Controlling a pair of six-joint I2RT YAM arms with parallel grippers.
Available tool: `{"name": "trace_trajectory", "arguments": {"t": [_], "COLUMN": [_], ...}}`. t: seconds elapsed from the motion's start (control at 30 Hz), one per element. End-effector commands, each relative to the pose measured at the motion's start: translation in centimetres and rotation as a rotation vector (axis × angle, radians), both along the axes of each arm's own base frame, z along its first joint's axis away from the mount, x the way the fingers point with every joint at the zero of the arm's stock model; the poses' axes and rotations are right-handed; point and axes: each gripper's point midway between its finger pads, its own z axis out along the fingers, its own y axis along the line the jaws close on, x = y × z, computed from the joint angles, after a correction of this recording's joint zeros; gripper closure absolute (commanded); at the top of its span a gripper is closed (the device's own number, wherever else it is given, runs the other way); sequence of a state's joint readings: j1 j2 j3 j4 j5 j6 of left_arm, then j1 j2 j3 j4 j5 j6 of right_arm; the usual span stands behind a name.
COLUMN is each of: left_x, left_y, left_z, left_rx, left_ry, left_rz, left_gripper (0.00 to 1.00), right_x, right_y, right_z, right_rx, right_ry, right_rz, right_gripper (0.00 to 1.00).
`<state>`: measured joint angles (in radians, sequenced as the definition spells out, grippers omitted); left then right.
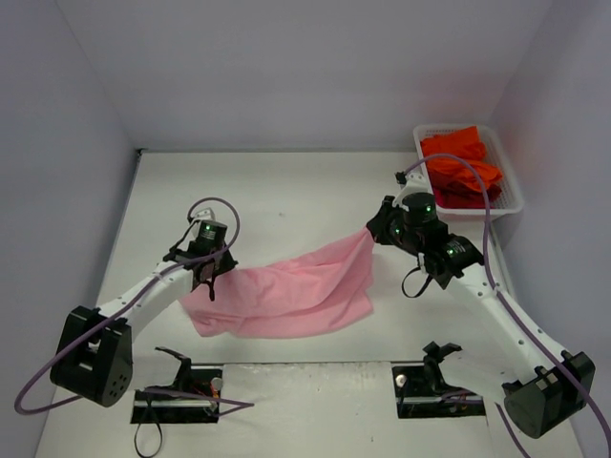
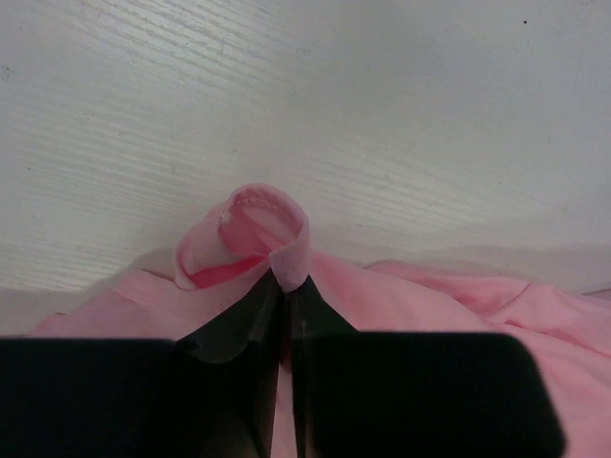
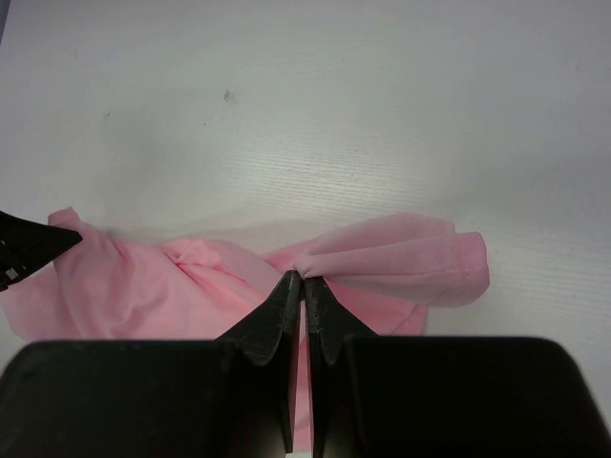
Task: Fold and stack the t-shirts
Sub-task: Flatten the tshirt out
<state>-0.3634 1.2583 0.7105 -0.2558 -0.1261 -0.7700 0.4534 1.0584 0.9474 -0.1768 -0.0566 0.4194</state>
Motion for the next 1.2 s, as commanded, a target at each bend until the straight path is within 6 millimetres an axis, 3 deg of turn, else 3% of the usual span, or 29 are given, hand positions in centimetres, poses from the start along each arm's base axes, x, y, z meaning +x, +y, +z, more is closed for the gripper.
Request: {"name": "trace_trajectory", "arguments": {"t": [0.0, 0.3, 0.33, 0.37, 0.7, 1.17], "left_x": [2.1, 1.7, 1.4, 1.4, -0.5, -2.6], "left_y": [-0.7, 0.0, 0.3, 0.3, 1.6, 3.1], "left_z": [2.9, 6.8, 9.7, 9.7, 18.4, 23.7], "left_rx": [-0.046, -0.034, -0.056, -0.055, -0.084, -0.09], "left_ry": [-0.103, -0.197, -0.289, -0.29, -0.557, -0.68], "left_rz": [-0.004, -0.009, -0.011, -0.009, -0.021, 0.001], "left_gripper": [1.0, 1.0, 1.0, 1.0, 1.0, 1.0], "right_x": [0.9, 0.7, 0.7, 0.7, 1.2, 2.9], "right_y": [0.6, 0.3, 0.0, 0.0, -0.1, 1.2], "right_z": [1.9, 1.4, 2.0, 2.0, 4.6, 10.9], "right_rx": [0.029, 0.028, 0.027, 0.027, 0.046, 0.105], "right_ry": [-0.055, -0.051, -0.07, -0.07, -0.132, -0.246], "right_rz": [-0.005, -0.013, -0.028, -0.028, -0.043, -0.021], "right_gripper": [1.0, 1.0, 1.0, 1.0, 1.0, 1.0]}}
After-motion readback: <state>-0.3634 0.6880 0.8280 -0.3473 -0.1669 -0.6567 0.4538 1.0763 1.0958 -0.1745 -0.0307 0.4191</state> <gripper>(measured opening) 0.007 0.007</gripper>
